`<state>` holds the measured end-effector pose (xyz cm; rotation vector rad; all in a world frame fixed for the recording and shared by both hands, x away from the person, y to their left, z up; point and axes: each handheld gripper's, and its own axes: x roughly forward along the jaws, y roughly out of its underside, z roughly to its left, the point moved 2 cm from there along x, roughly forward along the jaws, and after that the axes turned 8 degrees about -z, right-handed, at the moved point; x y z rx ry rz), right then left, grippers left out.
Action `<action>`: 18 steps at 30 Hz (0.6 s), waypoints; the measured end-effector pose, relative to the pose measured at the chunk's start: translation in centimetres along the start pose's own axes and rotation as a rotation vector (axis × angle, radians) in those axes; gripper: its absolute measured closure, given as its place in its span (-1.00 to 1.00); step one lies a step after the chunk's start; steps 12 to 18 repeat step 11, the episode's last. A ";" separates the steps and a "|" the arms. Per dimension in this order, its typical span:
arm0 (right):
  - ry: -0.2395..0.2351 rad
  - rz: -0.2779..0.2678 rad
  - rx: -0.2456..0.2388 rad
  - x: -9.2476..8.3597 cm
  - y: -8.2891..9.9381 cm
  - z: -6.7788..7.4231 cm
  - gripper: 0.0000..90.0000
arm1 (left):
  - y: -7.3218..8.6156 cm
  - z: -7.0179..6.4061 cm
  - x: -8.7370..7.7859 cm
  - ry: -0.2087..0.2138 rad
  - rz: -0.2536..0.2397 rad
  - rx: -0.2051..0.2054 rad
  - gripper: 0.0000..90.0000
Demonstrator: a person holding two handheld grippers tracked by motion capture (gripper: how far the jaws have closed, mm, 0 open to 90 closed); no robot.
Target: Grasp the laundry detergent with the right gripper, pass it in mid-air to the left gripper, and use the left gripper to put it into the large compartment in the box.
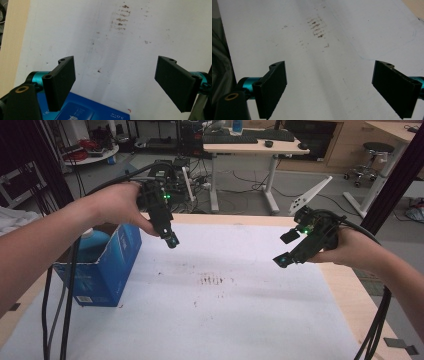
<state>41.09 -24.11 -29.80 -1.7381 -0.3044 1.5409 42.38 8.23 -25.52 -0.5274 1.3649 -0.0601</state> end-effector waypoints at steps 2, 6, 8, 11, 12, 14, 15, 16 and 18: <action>0.000 0.002 0.000 0.1 0.0 0.0 -0.73 | 0.1 0.1 -0.1 0.000 0.001 0.001 -0.62; 0.001 0.003 0.001 0.1 0.0 0.0 -0.73 | 0.1 0.1 -0.1 -0.002 0.002 -0.002 -0.62; -0.001 0.004 0.000 0.1 0.0 -0.1 -0.73 | 0.1 0.1 -0.1 0.001 0.005 0.003 -0.62; -0.001 0.004 0.001 0.2 0.0 -0.1 -0.73 | 0.2 0.1 -0.1 -0.001 0.002 0.001 -0.62; -0.001 0.004 0.001 0.2 0.0 -0.1 -0.73 | 0.2 0.1 -0.1 -0.001 0.002 0.001 -0.62; -0.001 0.004 0.001 0.2 0.0 -0.1 -0.73 | 0.2 0.1 -0.1 -0.001 0.002 0.001 -0.62; -0.001 0.004 0.001 0.2 0.0 -0.1 -0.73 | 0.2 0.1 -0.1 -0.001 0.002 0.001 -0.62; -0.001 0.004 0.001 0.2 0.0 -0.1 -0.73 | 0.2 0.1 -0.1 -0.001 0.002 0.001 -0.62; -0.001 0.004 0.001 0.2 0.0 -0.1 -0.73 | 0.2 0.1 -0.1 -0.001 0.002 0.001 -0.62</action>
